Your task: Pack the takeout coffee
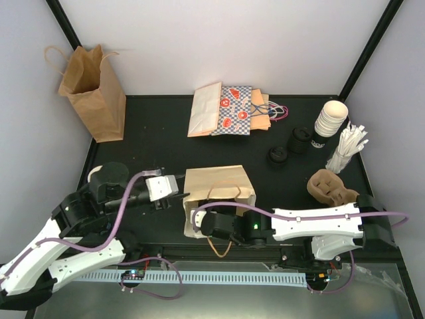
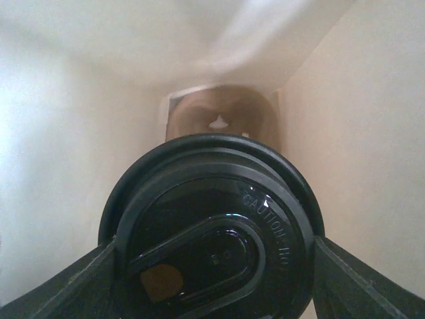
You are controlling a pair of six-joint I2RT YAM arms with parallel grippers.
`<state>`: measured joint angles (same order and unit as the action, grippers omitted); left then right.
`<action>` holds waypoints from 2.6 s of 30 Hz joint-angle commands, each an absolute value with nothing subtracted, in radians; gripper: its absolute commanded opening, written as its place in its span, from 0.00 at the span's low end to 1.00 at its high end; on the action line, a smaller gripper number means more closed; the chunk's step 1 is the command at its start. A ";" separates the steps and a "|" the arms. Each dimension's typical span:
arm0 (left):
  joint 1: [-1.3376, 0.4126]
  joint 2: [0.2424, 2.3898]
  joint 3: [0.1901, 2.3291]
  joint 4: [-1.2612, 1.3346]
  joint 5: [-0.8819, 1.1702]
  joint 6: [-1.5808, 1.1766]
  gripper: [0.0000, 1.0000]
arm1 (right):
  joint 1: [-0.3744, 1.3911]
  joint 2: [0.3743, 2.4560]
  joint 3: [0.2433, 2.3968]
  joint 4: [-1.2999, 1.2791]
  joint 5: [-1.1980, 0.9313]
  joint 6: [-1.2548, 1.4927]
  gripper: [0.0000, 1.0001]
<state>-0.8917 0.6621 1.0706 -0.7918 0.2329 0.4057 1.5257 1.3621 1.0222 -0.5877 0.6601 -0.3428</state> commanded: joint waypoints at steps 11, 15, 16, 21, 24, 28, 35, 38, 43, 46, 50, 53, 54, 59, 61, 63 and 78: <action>-0.646 0.786 1.158 -0.819 0.127 -0.028 0.88 | 1.531 1.323 0.941 -0.549 0.698 -0.315 0.62; -0.393 0.844 1.136 -0.786 0.253 -0.132 0.99 | 1.531 1.317 0.933 -0.556 0.707 -0.311 0.62; -0.348 0.865 1.131 -0.778 0.291 -0.140 0.99 | 1.531 1.314 0.928 -0.558 0.710 -0.312 0.62; -0.198 1.059 1.134 -0.739 0.499 -0.151 0.99 | 1.532 1.294 0.903 -0.544 0.719 -0.323 0.62; -0.180 1.196 1.177 -0.731 0.517 -0.125 0.98 | 1.531 1.294 0.896 -0.539 0.722 -0.324 0.62; -0.180 1.405 1.287 -0.769 0.557 -0.067 0.91 | 1.532 1.302 0.893 -0.533 0.729 -0.327 0.62; -0.220 1.674 1.401 -0.773 0.662 -0.087 0.71 | 1.529 1.302 0.867 -0.500 0.788 -0.372 0.61; -0.252 1.728 1.425 -0.745 0.670 -0.078 0.71 | 1.527 1.302 0.865 -0.513 0.801 -0.378 0.60; -0.290 1.877 1.537 -0.773 0.713 -0.038 0.70 | 1.522 1.288 0.860 -0.535 0.781 -0.375 0.59; -0.318 1.955 1.600 -0.788 0.724 -0.033 0.66 | 1.518 1.291 0.849 -0.539 0.790 -0.376 0.59; -0.356 2.022 1.648 -0.785 0.733 -0.029 0.66 | 1.508 1.294 0.840 -0.556 0.792 -0.372 0.59; -0.369 2.061 1.688 -0.809 0.742 -0.019 0.66 | 1.500 1.291 0.828 -0.558 0.789 -0.373 0.58; -0.371 2.068 1.694 -0.810 0.745 -0.017 0.66 | 1.496 1.290 0.824 -0.559 0.793 -0.372 0.58; -0.371 2.081 1.701 -0.815 0.774 -0.009 0.64 | 1.469 1.294 0.809 -0.534 0.814 -0.365 0.55; -0.372 2.088 1.698 -0.817 0.789 -0.004 0.64 | 1.456 1.301 0.806 -0.519 0.816 -0.360 0.54; -0.373 2.101 1.701 -0.823 0.801 -0.002 0.64 | 1.444 1.308 0.805 -0.509 0.818 -0.358 0.54; -0.377 2.186 1.712 -0.842 0.858 0.017 0.64 | 1.421 1.336 0.802 -0.387 0.856 -0.420 0.54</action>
